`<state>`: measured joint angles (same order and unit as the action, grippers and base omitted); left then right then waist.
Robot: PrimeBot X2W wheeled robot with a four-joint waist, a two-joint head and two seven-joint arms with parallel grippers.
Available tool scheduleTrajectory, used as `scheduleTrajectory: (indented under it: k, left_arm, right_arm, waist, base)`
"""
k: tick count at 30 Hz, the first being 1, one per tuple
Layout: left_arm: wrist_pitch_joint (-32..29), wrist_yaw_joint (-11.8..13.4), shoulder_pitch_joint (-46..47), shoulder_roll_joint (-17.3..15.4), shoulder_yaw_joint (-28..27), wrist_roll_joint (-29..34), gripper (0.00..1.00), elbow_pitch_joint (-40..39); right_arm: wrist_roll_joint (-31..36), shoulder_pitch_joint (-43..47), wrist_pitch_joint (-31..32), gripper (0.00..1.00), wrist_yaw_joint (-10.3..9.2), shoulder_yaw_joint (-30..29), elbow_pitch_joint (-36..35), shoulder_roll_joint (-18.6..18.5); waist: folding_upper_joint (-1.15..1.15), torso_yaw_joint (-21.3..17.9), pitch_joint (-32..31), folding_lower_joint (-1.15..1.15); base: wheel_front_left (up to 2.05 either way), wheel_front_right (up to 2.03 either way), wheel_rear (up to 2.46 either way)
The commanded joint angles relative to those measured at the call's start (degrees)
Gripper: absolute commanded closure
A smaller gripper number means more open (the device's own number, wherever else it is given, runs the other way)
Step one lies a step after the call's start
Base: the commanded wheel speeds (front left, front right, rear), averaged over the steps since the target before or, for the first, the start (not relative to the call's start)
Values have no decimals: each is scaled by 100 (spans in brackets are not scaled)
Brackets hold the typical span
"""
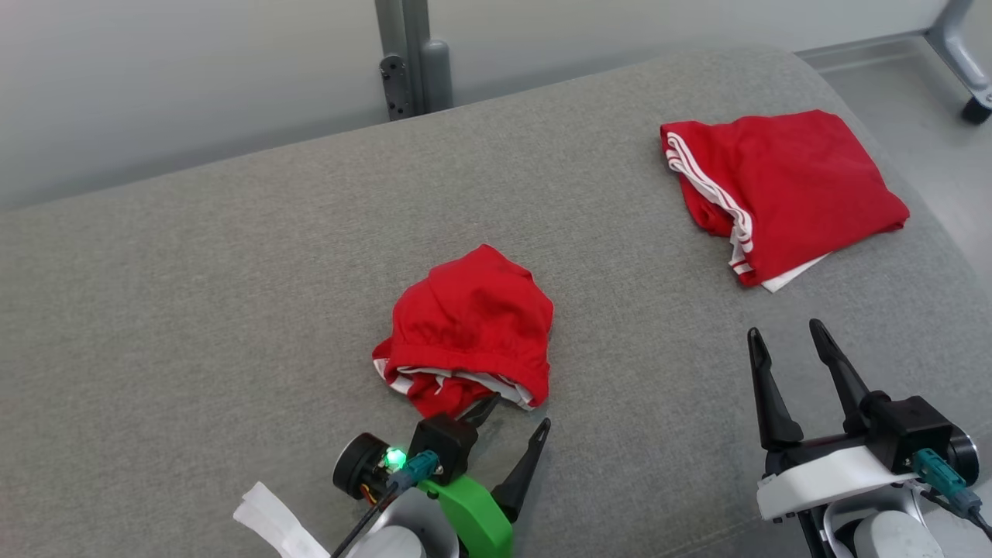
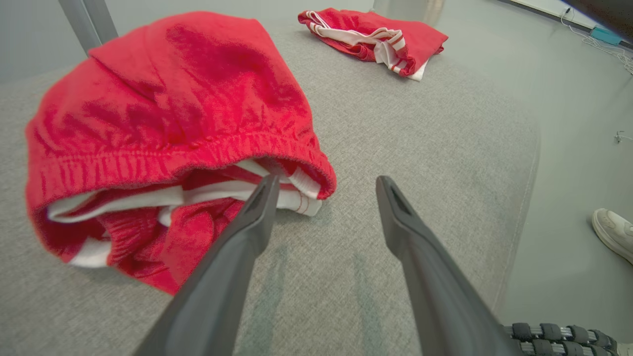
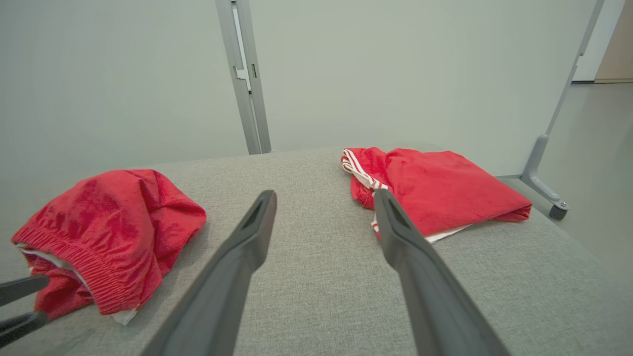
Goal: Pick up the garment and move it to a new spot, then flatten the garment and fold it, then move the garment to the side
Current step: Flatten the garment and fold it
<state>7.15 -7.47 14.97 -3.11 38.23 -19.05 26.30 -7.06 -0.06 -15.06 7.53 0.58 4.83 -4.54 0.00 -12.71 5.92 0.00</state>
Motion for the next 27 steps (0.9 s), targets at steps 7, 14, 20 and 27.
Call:
scheduleTrajectory:
  k: [7,14,20,27]
  left_arm:
    - [310,155,432,13,217,-255,0,493]
    - [553,398,760,13,368,-465,0,798]
    - [656,464,1038,10,515,-617,100,1036]
    - [729,480,1408,12,417,-991,100,754]
  right_arm:
    - [-52,-123,-14,0,-8,-121,10,47]
    - [-62,-214,-14,0,-8,-88,36,83]
    - [-96,-257,-14,0,-8,-108,50,92]
    - [-97,-170,-14,0,-8,-195,71,100]
  waist:
    - [0,-580,536,0]
    - [0,-667,584,0]
    - [0,-707,591,0]
    - [0,-697,521,0]
  base:
    - [0,0,0]
    - [0,0,0]
    - [0,0,0]
    - [0,0,0]
